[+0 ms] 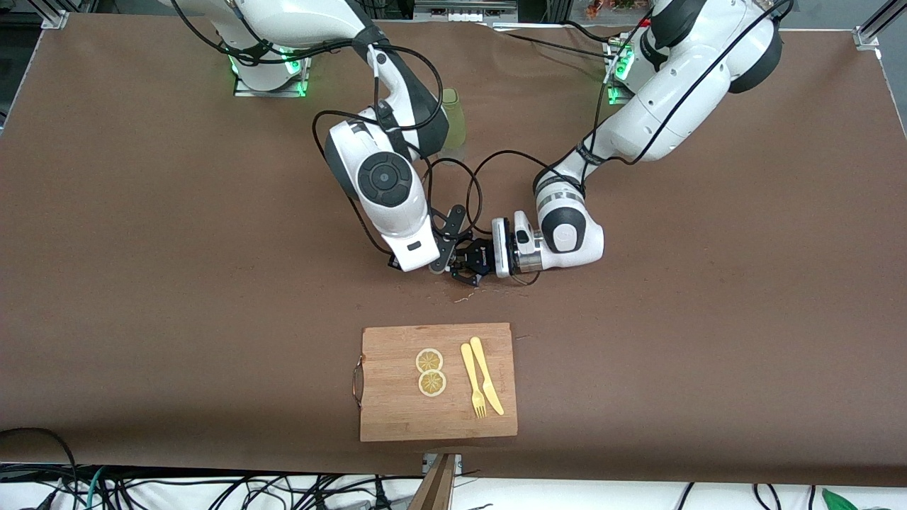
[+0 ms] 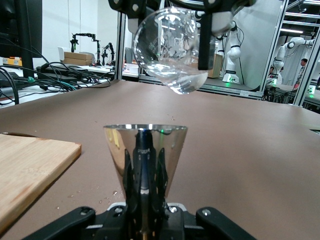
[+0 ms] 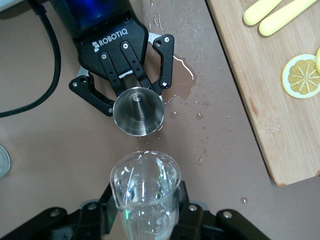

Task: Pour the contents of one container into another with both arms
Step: 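Tilt the beaker with the right gripper, pouring liquid into the jigger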

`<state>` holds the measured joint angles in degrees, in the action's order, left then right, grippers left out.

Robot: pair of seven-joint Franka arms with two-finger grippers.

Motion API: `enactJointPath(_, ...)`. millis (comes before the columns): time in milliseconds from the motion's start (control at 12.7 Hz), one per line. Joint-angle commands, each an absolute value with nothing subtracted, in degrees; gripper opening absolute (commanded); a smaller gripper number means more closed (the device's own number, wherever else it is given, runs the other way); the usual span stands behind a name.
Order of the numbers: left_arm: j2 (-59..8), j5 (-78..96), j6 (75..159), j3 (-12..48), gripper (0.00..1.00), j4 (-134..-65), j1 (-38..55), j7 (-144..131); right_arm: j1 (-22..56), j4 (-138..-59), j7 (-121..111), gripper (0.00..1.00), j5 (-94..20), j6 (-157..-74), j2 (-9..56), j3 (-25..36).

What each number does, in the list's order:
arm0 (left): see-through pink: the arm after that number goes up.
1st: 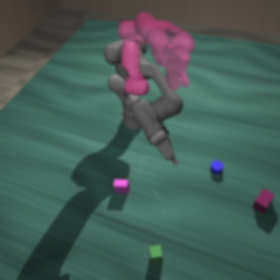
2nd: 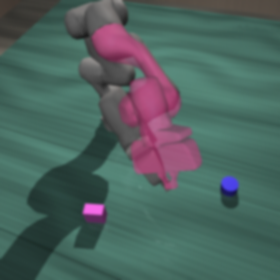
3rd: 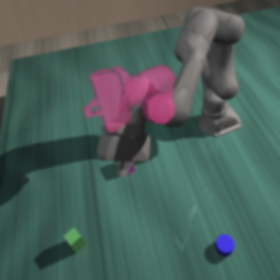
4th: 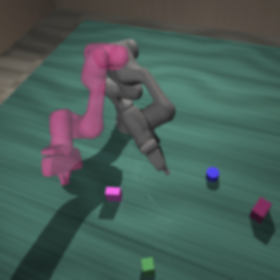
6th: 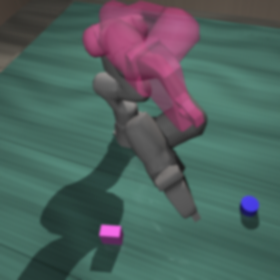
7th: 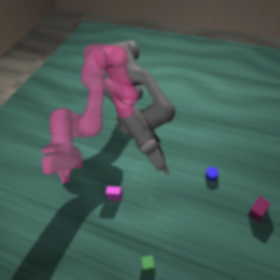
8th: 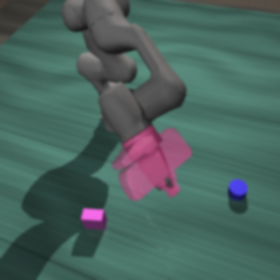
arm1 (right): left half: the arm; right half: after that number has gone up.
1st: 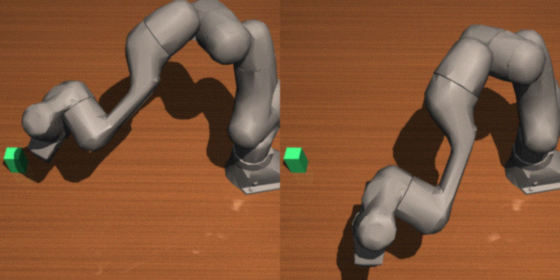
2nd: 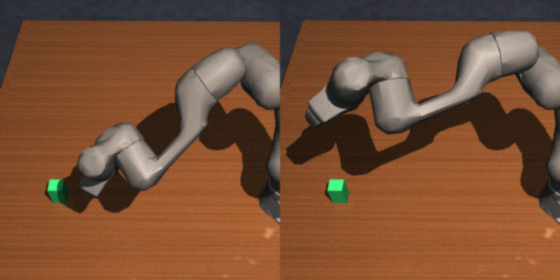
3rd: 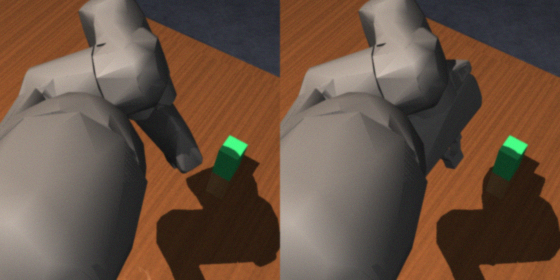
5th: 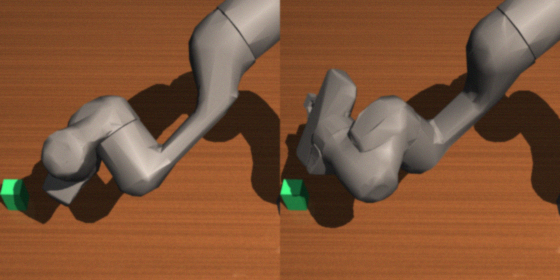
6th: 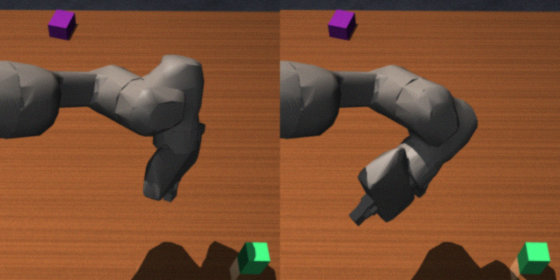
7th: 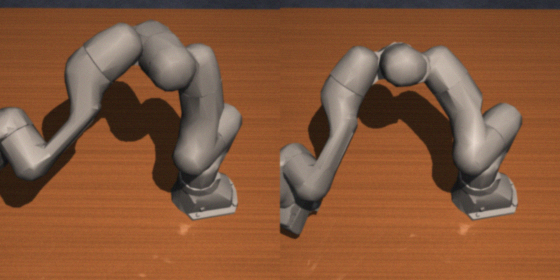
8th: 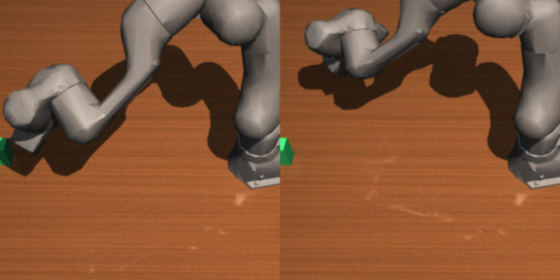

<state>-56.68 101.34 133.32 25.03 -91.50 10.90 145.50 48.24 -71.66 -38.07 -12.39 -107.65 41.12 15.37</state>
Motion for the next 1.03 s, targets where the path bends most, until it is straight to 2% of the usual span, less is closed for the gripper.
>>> enactJointPath(0,-57.4,103.4,135.1,25.4,0.0,-89.4,11.3,147.5,49.7,-69.5,-36.4,0.3,-10.7,-106.4,41.9,16.2)
enactJointPath(473,-57.9,103.3,135.3,25.3,0.0,-88.9,11.3,147.7,51.8,-69.4,-35.1,0.3,-7.4,-106.3,42.5,16.2)
enactJointPath(946,-58.8,103.3,135.0,25.3,0.0,-89.0,11.3,152.0,52.2,-66.0,-35.1,0.3,-6.2,-106.4,44.7,16.4)
